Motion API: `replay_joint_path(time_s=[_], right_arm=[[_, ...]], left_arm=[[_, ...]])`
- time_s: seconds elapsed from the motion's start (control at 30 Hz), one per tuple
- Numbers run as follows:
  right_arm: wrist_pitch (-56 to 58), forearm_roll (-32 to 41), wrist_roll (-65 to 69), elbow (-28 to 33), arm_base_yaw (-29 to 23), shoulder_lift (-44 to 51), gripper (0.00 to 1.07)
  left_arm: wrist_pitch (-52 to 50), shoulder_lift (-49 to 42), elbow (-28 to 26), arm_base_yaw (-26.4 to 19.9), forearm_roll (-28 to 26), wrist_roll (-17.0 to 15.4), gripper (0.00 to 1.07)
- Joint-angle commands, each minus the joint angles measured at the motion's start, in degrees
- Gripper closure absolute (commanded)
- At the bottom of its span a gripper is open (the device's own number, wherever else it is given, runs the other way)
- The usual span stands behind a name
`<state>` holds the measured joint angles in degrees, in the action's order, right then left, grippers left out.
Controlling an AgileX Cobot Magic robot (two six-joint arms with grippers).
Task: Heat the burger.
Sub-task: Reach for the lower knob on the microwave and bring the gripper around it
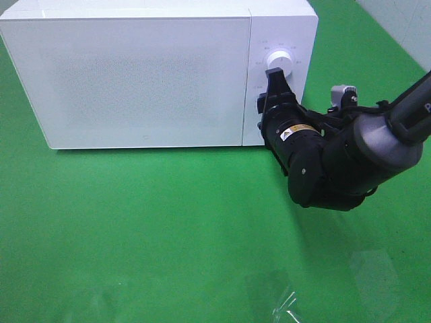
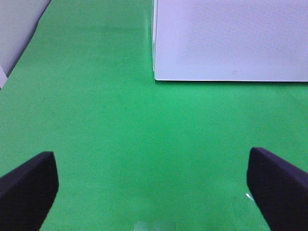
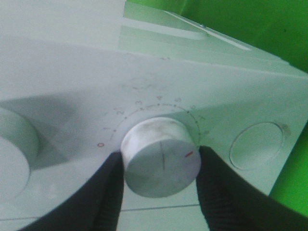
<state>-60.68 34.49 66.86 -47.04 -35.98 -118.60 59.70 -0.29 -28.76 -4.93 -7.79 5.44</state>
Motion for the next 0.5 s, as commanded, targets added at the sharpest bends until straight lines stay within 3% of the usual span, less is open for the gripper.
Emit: replay_joint_path(time_s=[0.03, 0.23, 0.5], right_arm=[[-4.2, -8.5, 8.6, -3.7, -0.3, 1.1, 1.07], [-4.1, -6.6, 17.3, -3.7, -0.3, 1.1, 1.07], [-4.1, -5.7, 18.0, -3.7, -0.3, 1.1, 1.07]], left_arm=[[-0.1, -0.6, 0.2, -0.2, -0.3, -0.2, 0.07], [-0.1, -0.6, 0.2, -0.2, -0.3, -0.2, 0.07], [-0.1, -0.6, 0.2, -0.2, -0.3, -0.2, 0.07]])
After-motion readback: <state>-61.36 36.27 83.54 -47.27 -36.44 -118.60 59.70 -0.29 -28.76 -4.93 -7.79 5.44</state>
